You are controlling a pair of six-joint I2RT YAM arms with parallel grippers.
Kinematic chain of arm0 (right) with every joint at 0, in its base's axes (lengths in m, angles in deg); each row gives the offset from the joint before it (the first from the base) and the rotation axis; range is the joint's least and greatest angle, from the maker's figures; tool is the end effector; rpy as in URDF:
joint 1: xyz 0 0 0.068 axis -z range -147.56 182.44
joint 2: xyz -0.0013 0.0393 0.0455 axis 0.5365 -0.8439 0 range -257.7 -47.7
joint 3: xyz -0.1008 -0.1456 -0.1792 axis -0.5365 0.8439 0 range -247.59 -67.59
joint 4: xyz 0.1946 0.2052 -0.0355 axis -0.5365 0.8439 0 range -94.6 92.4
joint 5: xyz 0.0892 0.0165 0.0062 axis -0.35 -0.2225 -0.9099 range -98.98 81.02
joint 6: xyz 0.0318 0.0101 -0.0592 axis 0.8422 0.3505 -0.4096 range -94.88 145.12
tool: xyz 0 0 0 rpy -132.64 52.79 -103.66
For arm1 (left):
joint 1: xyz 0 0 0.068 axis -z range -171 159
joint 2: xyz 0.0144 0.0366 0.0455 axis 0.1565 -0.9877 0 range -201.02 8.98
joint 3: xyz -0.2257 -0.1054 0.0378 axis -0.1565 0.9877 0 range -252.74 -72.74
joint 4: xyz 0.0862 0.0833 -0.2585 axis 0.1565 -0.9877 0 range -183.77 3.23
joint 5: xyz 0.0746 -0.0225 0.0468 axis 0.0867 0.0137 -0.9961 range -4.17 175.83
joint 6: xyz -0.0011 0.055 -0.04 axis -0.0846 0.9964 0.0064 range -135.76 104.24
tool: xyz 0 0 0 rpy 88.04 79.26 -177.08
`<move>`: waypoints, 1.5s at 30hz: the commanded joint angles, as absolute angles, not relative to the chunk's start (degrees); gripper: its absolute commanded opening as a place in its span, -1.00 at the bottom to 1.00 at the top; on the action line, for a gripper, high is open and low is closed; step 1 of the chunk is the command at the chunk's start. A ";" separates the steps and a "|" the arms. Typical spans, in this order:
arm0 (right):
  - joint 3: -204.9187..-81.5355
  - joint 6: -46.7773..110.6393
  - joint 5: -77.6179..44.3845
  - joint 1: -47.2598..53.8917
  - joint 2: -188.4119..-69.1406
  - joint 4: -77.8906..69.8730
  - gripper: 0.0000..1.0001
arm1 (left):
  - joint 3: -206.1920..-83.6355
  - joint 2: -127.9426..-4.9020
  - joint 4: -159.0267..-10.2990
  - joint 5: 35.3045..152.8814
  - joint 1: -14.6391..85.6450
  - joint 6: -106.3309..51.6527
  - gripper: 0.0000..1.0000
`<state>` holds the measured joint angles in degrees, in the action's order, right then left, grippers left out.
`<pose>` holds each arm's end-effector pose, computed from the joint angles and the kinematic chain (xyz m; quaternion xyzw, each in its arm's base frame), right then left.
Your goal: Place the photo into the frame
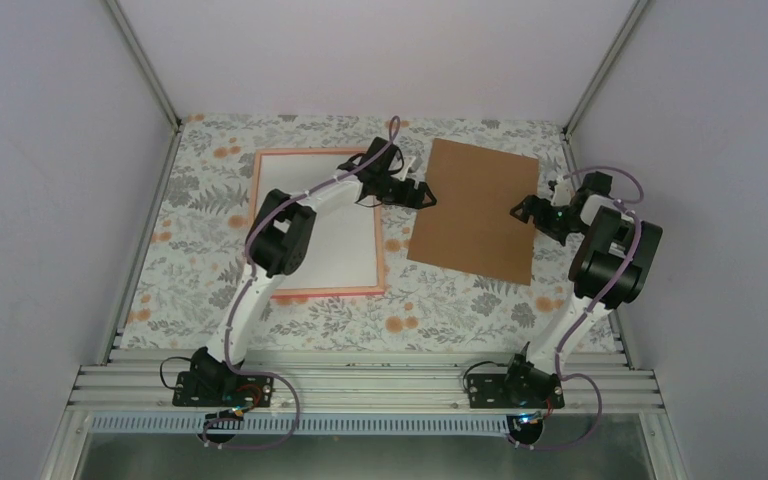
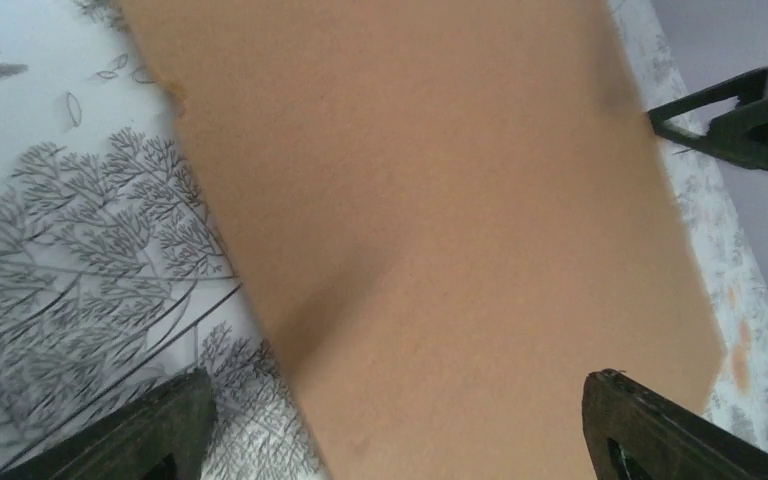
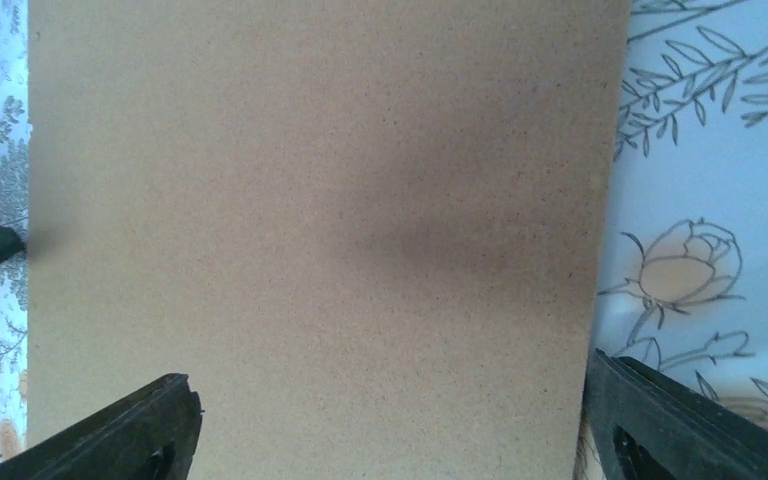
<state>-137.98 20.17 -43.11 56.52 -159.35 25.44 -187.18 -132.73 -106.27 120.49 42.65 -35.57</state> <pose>0.3687 -0.1313 0.0928 0.1097 0.9381 0.2415 0.2228 0.4481 -0.3356 0.1066 0.2158 0.8678 -0.4055 0.1894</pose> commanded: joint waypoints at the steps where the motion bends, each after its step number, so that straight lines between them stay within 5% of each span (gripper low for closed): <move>1: -136.20 19.65 -42.89 55.62 -164.66 28.84 0.91 | -193.82 -139.43 -110.24 124.01 43.10 -42.09 0.84; 12: -130.71 16.42 -47.88 52.55 -164.78 30.88 0.79 | -187.22 -131.83 -101.40 133.67 45.21 -45.26 0.82; 45: -127.29 17.98 -52.80 39.95 -163.77 28.85 0.73 | -156.53 -108.67 -105.19 123.67 35.09 -36.52 0.82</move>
<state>-131.60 15.29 -53.33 42.95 -158.67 18.55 -158.11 -111.57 -106.12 122.32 35.20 -37.32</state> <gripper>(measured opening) 0.870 0.909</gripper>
